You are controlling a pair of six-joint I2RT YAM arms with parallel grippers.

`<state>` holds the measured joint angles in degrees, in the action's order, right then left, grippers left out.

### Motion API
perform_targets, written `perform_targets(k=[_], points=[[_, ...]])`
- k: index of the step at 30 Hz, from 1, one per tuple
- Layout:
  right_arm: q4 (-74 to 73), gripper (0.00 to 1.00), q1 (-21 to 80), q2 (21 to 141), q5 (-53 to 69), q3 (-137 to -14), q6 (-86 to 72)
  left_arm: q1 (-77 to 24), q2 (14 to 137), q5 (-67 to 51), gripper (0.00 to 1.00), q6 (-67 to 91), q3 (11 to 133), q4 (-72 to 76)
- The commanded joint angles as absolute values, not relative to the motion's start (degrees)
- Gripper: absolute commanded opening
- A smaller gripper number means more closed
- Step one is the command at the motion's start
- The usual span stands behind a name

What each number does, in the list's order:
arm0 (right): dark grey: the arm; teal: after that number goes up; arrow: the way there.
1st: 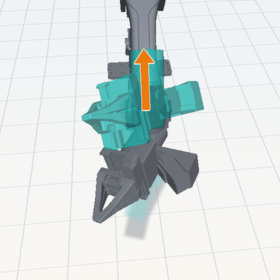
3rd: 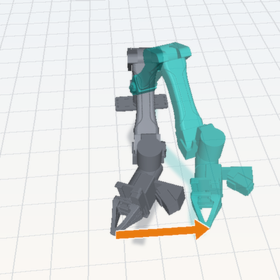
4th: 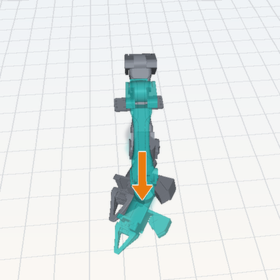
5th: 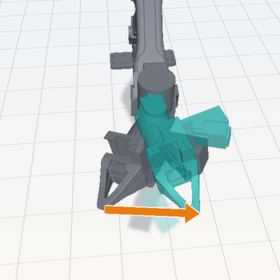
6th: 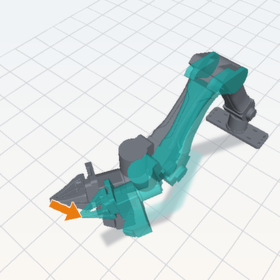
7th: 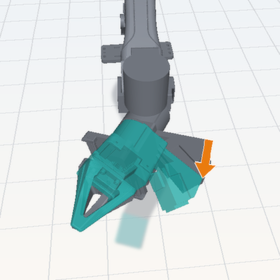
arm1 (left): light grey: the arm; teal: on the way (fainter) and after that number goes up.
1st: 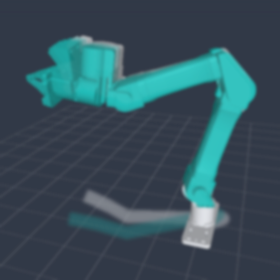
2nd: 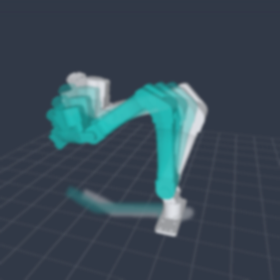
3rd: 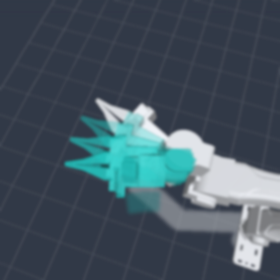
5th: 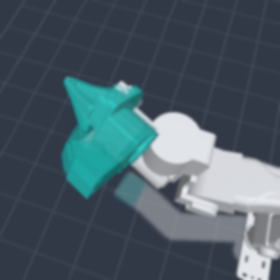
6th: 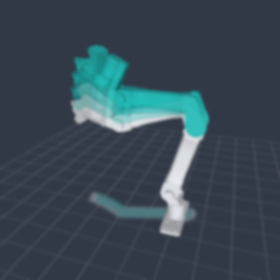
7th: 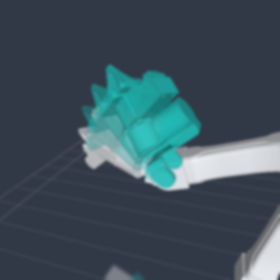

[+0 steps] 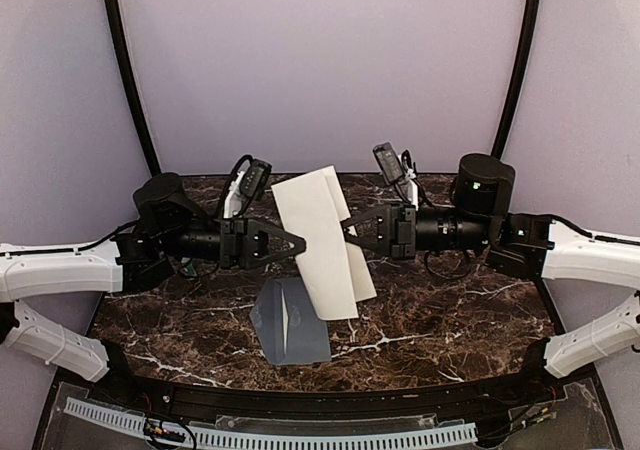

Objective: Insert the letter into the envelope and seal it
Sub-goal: Fold the letter.

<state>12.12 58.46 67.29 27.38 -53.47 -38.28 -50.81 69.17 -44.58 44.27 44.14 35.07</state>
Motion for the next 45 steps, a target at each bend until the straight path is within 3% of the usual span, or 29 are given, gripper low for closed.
perform_targets(k=[1, 12, 16, 23, 30, 34, 36, 39, 43, 45], points=[[15.98, 0.0, 59.01, 67.59, 27.44, -53.49, -38.9, -51.15, 68.88, -44.65, 0.14, 43.75, 45.9, 35.81], [16.25, 0.0, 58.93, 66.8, 24.81, -52.74, -40.13, -51.15, 68.27, -43.73, 0.03, 44.14, 45.38, 36.51], [16.32, 0.15, 58.9, 65.85, 23.57, -52.04, -41.13, -51.13, 67.62, -42.84, 0.0, 44.35, 44.64, 37.08], [17.99, 0.5, 58.56, 63.41, 23.05, -50.18, -42.93, -51.15, 66.98, -42.66, 0.0, 44.75, 43.8, 37.52], [20.41, 0.75, 58.52, 63.43, 26.1, -48.51, -43.97, -51.13, 66.6, -42.75, 0.0, 45.36, 43.6, 38.51], [19.89, 0.81, 58.91, 64.72, 27.72, -48.51, -44.17, -51.15, 66.24, -42.63, 0.0, 45.47, 43.44, 38.78], [19.71, 0.79, 59.28, 65.45, 28.42, -48.64, -44.19, -51.15, 66.0, -42.41, 0.0, 45.53, 43.3, 38.84], [18.89, 0.63, 59.83, 66.6, 29.21, -49.51, -43.87, -51.15, 65.57, -41.89, 0.0, 45.32, 43.16, 38.37], [17.48, 0.22, 60.4, 67.65, 28.25, -50.97, -43.13, -51.15, 65.48, -41.17, 0.0, 44.74, 43.35, 36.55], [17.13, 0.04, 60.53, 67.76, 26.97, -51.3, -43.06, -51.13, 65.48, -41.01, 0.12, 44.75, 43.29, 36.21]])
